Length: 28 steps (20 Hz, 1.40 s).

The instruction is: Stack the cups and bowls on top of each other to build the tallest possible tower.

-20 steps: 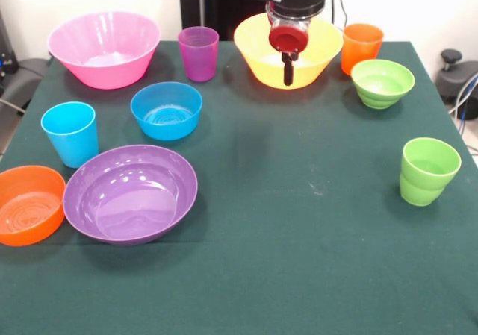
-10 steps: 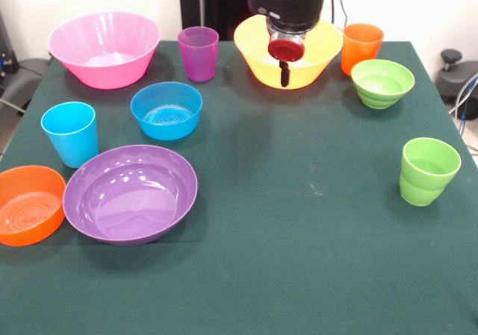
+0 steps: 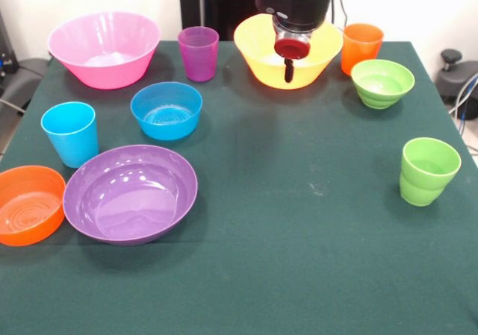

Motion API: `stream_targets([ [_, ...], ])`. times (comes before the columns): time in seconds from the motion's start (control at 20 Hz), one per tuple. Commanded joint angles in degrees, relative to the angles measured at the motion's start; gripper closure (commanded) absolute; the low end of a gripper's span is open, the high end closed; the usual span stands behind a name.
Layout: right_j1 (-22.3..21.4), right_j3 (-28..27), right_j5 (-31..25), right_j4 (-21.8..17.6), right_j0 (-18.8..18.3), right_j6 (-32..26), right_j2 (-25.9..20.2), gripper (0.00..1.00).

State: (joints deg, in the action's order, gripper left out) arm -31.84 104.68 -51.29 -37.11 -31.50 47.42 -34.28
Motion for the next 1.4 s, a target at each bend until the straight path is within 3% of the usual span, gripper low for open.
stream_targets([
  [0.05,1.9,-2.0,-1.9,-5.4,2.5,0.2,3.4,0.0],
  [0.75,6.3,-4.1,2.2,-9.0,4.2,1.7,7.6,0.0],
  [1.4,7.3,-4.7,3.1,-9.6,4.5,2.7,8.2,0.0],
])
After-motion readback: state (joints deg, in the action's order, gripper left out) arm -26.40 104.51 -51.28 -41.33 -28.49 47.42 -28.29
